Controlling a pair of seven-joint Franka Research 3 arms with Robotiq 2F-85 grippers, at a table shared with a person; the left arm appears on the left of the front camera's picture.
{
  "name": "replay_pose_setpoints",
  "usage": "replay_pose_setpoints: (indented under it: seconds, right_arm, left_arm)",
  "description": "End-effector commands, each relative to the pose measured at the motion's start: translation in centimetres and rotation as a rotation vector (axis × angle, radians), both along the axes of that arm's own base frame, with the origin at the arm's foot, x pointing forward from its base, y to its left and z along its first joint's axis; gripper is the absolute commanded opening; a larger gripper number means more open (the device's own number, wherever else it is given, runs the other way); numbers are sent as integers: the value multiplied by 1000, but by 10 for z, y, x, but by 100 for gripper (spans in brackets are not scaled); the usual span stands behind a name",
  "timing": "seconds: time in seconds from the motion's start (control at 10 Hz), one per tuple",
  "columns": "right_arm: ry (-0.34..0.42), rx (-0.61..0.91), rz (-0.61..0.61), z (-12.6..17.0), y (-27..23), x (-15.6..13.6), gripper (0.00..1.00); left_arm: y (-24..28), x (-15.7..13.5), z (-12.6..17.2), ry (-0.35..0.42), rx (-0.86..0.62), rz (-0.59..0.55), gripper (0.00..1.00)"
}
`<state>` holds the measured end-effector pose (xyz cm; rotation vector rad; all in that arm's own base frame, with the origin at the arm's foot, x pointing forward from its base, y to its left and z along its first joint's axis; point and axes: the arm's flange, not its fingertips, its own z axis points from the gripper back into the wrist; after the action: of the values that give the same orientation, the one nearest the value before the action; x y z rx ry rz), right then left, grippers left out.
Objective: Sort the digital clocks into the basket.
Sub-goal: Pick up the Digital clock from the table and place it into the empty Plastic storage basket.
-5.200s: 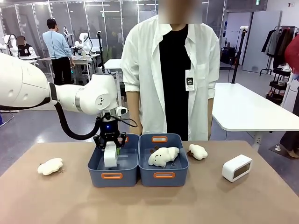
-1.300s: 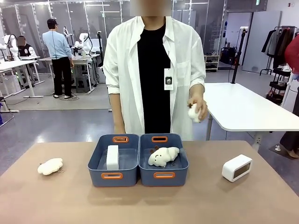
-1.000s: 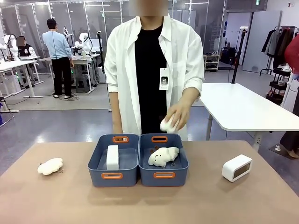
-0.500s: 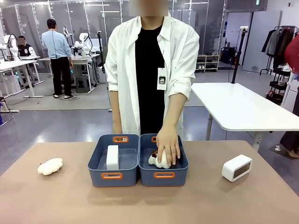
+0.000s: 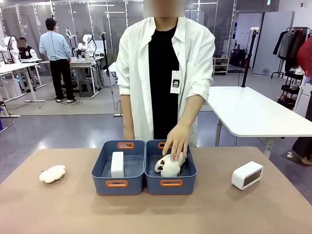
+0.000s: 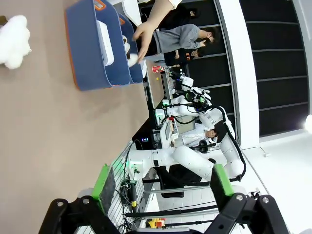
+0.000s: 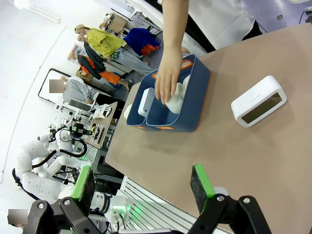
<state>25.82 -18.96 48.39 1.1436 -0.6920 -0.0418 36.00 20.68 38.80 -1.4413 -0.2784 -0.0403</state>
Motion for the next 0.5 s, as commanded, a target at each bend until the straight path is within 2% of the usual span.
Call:
replay_pose_setpoints:
  seconds: [0.0,0.1,0.2,0.4]
  right_arm:
    - [0,0,0,0,0,0,100]
    - [88,-33,-25,25,19,8,100]
    - [211,-58,-67,54,47,31,100]
    - [376,-109,-233,72,84,77,100]
  left_arm:
    - [0,-3,4,-4,10,-9,100]
    - [0,-3,4,-4,10,-9,100]
    - [0,-3,4,-4,10,-9,100]
    - [0,-3,4,-4,10,-9,100]
